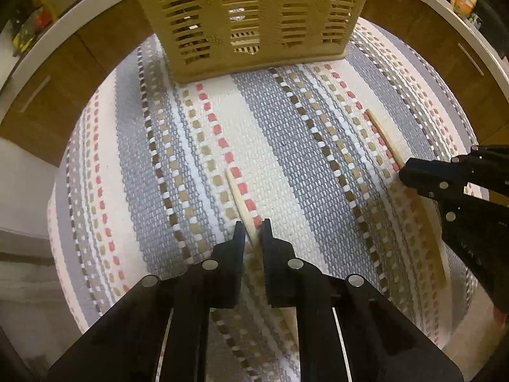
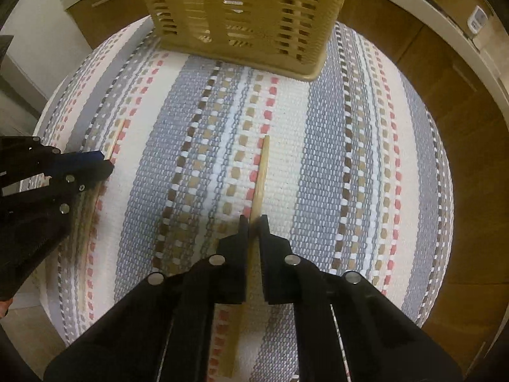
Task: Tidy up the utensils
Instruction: 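Lift both held chopsticks up over the caddy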
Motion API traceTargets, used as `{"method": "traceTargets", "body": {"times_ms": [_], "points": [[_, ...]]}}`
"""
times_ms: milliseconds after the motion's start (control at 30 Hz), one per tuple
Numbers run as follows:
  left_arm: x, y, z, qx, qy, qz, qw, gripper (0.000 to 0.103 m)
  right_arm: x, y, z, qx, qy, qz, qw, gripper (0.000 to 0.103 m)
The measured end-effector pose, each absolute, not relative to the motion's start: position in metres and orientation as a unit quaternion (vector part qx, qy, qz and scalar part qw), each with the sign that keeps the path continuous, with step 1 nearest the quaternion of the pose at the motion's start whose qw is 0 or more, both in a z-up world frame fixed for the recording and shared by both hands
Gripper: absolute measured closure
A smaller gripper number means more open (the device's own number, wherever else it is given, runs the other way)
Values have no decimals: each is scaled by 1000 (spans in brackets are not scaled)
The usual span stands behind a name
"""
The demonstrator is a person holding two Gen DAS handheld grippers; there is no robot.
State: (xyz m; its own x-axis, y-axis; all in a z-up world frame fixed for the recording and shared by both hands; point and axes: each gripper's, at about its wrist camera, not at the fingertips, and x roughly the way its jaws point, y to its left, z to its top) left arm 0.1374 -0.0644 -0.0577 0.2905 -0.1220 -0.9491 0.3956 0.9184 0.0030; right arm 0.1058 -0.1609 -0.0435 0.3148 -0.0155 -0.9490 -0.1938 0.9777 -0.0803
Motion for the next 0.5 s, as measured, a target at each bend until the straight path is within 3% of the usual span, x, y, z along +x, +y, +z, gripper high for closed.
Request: {"method": "traceTargets", "body": {"times_ms": [267,500], "points": [[131,-50,-41,38,529,-192,825,100,88,-178,-8,-20,525,108,844,99],[110,-38,26,-30,403,-226,887,100,64,-181,45,-1,421,140,896,99]]}}
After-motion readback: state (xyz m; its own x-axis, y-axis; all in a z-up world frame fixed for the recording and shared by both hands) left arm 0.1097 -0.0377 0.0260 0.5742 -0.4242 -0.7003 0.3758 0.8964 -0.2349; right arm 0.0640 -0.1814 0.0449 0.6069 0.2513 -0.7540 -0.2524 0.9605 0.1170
